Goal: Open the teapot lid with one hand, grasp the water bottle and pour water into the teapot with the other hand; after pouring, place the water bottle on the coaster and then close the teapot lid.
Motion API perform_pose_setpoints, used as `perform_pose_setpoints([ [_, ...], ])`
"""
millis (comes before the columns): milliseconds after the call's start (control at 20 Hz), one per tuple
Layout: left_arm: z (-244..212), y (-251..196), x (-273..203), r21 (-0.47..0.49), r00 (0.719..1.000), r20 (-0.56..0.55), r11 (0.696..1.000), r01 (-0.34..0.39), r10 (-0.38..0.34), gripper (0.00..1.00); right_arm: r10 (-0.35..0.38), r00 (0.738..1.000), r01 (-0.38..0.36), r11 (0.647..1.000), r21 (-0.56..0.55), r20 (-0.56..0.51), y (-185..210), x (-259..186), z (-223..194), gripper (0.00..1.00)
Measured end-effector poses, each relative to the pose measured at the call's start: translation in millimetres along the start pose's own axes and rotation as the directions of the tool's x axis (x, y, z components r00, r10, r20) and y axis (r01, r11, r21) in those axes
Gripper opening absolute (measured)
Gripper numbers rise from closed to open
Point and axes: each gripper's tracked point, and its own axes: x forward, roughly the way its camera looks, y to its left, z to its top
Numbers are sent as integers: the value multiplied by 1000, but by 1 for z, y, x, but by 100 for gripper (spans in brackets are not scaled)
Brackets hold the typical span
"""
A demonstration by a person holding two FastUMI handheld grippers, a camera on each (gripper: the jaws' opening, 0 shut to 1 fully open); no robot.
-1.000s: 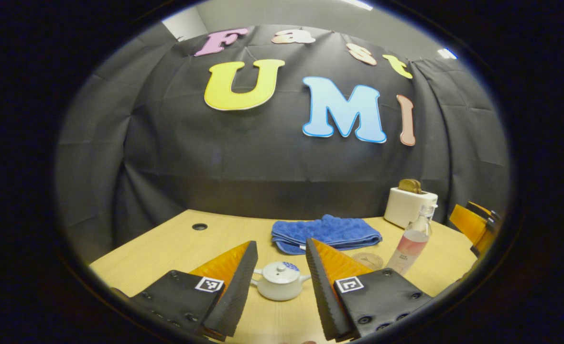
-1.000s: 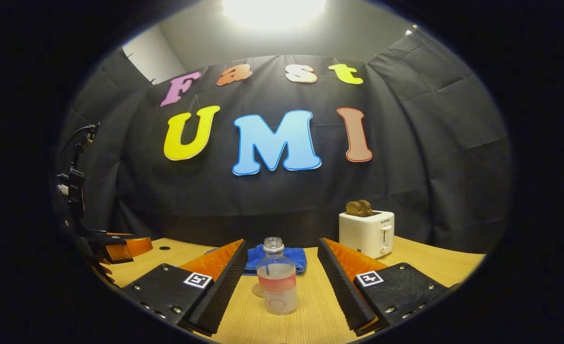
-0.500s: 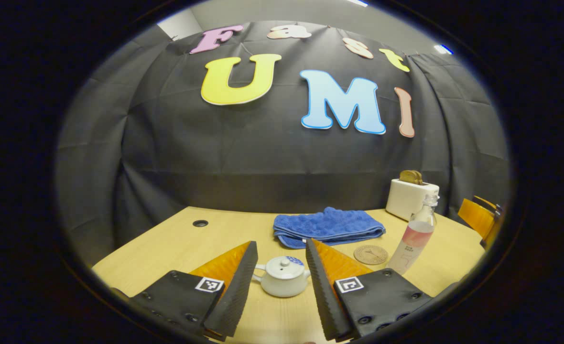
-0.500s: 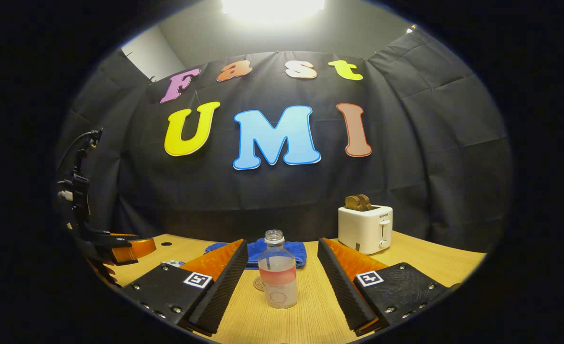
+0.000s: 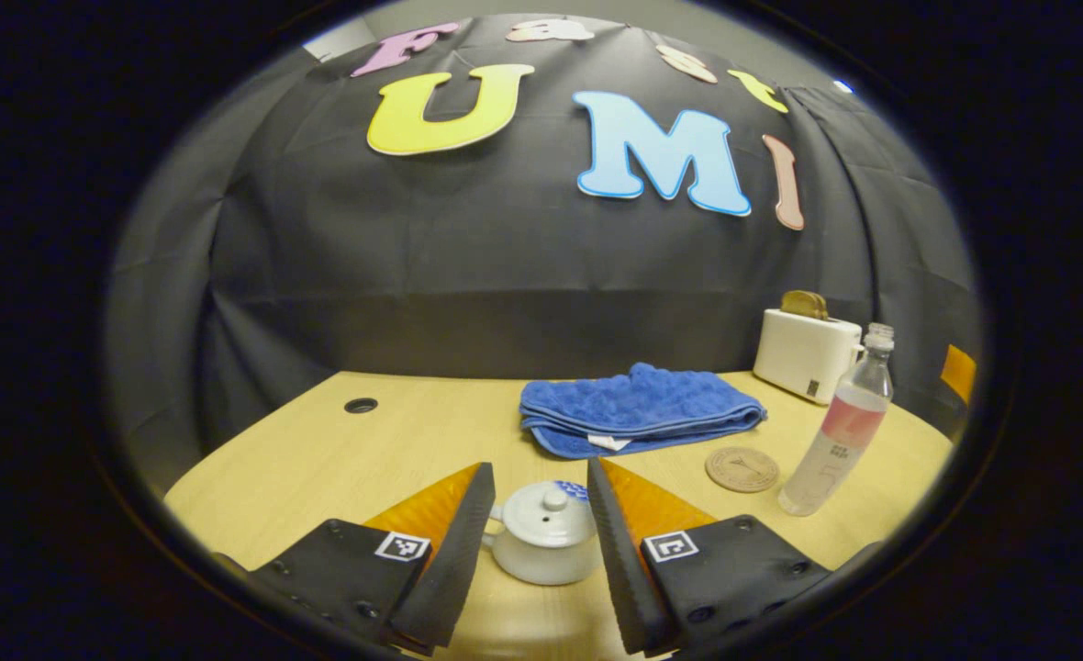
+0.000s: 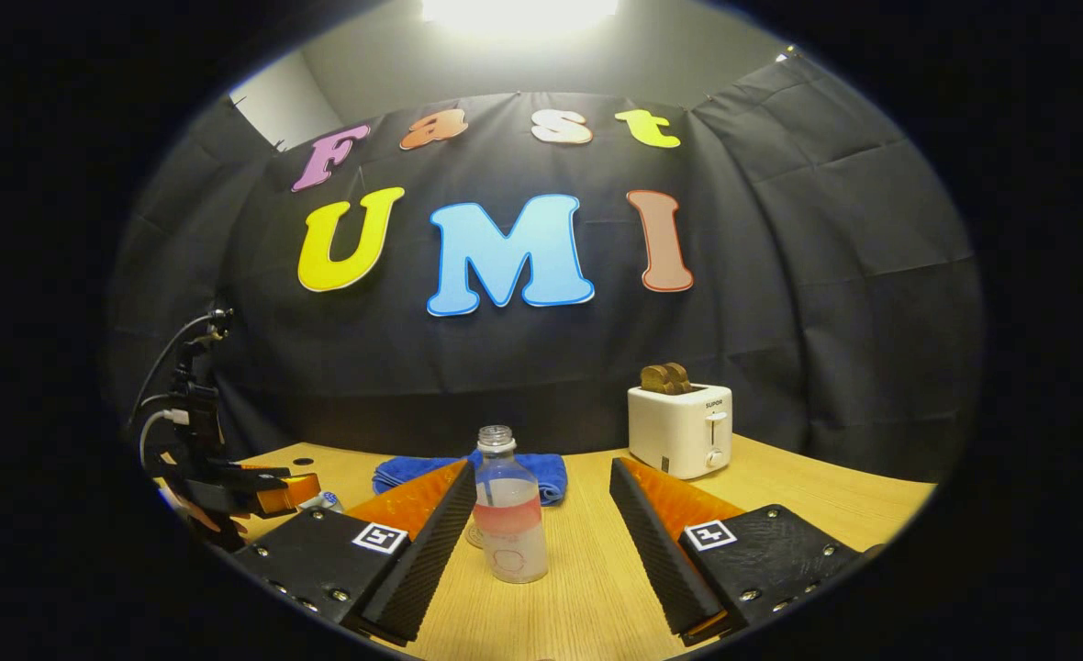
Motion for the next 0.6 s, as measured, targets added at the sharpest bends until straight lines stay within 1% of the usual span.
perform_pose_setpoints([
  [150, -4, 6, 13, 39, 1000, 3, 999, -28, 27, 66, -14, 1000, 15, 1000, 22, -13, -6, 0, -5, 94],
  [250, -12, 1, 16, 37, 1000, -14, 999, -12, 13, 66, -24, 999, 25, 999, 27, -23, -11, 1, -9, 94],
  [350, -11, -4, 20, 35, 1000, -1, 999, -3, 3, 64, -31, 999, 32, 999, 31, -32, -15, 1, -13, 94],
  [500, -12, -5, 19, 59, 1000, -3, 998, -9, 10, 61, -36, 998, 39, 998, 54, -49, -18, 3, -19, 94],
  [550, -11, -6, 20, 59, 1000, 1, 998, -11, 11, 60, -33, 998, 36, 997, 62, -54, -18, 3, -20, 94],
  [600, -7, -5, 20, 56, 1000, 12, 998, -12, 12, 51, -29, 998, 33, 997, 67, -56, -17, 3, -21, 94],
])
